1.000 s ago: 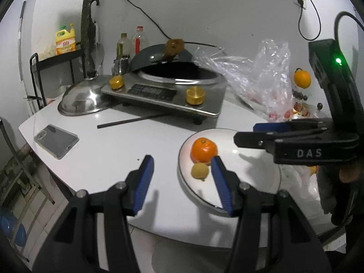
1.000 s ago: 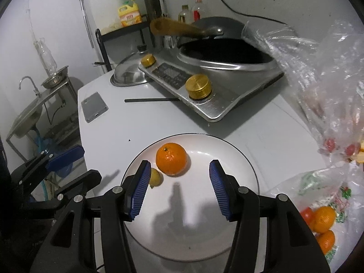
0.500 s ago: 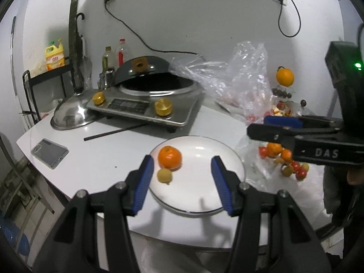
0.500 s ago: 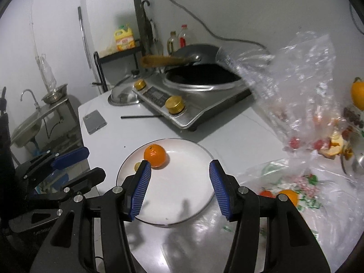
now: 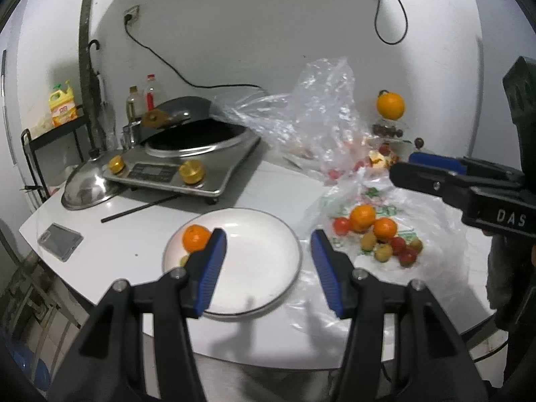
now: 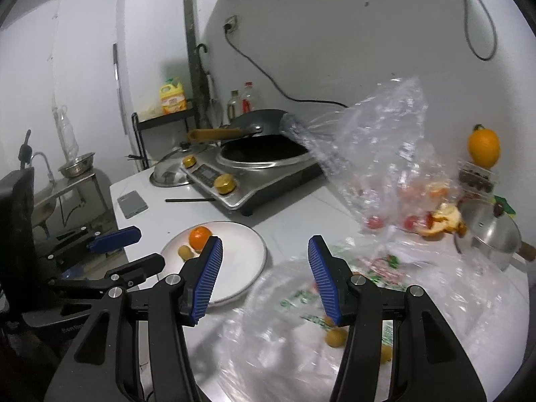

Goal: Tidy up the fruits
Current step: 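Move both open grippers back to the fruit on the plastic bag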

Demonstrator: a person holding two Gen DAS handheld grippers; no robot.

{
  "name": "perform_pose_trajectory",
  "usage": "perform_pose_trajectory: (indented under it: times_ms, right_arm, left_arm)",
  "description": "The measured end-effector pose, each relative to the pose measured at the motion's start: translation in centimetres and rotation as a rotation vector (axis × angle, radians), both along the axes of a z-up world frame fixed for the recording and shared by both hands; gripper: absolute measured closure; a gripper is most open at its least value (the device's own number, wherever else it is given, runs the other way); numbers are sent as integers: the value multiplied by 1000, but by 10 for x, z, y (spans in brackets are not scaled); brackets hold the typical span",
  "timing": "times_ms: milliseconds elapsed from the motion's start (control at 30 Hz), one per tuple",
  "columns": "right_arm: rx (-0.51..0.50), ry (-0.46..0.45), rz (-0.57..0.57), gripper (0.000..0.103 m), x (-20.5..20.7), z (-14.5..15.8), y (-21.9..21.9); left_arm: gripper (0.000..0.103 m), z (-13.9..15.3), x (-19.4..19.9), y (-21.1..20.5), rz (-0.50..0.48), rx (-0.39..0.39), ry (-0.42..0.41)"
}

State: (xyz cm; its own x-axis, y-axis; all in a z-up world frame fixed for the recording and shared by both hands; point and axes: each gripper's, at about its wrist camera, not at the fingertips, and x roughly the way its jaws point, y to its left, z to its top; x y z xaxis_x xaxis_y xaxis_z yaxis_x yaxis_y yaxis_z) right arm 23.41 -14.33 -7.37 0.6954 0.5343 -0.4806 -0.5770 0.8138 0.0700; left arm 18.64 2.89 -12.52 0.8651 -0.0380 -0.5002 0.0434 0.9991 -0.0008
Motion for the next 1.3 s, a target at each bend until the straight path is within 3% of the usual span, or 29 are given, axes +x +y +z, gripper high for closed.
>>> perform_pose_trajectory:
  times_ms: [567,1300]
  right_arm:
    - [-7,24,-115,47,-6,-20,-85]
    - [16,95,-125,47,21,-48,-133]
  left_arm:
    - [49,-5,8,-69,-95,9,41]
    - [49,-38,48,-133,-166,53,153]
